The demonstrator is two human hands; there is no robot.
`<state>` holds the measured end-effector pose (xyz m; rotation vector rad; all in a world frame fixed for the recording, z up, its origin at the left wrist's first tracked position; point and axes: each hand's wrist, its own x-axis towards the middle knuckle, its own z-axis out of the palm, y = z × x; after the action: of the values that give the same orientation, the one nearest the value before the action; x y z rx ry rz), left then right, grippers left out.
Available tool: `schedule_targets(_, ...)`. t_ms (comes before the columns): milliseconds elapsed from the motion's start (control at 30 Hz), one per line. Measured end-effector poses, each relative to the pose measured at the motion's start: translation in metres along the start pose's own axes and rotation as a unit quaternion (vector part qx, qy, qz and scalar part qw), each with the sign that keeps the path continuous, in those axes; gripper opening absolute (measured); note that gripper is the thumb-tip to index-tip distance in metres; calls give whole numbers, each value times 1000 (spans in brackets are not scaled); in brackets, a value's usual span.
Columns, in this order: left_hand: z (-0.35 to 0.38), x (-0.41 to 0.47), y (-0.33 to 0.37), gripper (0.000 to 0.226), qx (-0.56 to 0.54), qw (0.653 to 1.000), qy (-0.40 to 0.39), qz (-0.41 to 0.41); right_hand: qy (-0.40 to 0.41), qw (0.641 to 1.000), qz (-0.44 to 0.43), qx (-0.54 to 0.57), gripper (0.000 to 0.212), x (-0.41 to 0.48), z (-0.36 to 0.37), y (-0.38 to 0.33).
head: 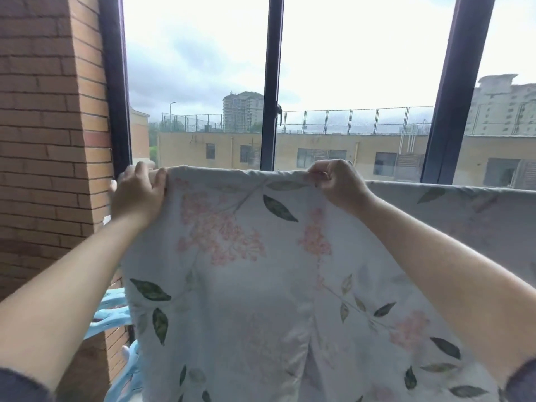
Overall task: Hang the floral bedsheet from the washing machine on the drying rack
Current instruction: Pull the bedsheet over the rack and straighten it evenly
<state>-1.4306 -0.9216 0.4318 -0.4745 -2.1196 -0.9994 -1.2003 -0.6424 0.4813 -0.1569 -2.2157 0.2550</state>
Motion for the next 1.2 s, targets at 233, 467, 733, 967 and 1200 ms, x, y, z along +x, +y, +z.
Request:
schedule_targets(233, -15, 32, -42, 57, -255, 908, -114, -313, 34, 999, -14, -31, 15, -1, -3, 11)
schedule_targets(467, -28, 79, -21, 35, -211, 940, 26, -267, 53, 996, -45, -53, 18, 13, -3, -14)
schedule_targets(733, -8, 46, 7, 48, 46, 996, -56, -50, -103, 976, -41, -189, 43, 5, -2, -6)
schedule_targets(967, 28, -42, 153, 51, 100, 932, -57, 344, -88, 957, -1, -276, 60, -21, -47, 36)
schedule_targets(1200, 71, -87, 262, 52, 112, 911, -61, 392, -59, 951, 53, -298, 57, -62, -121, 128)
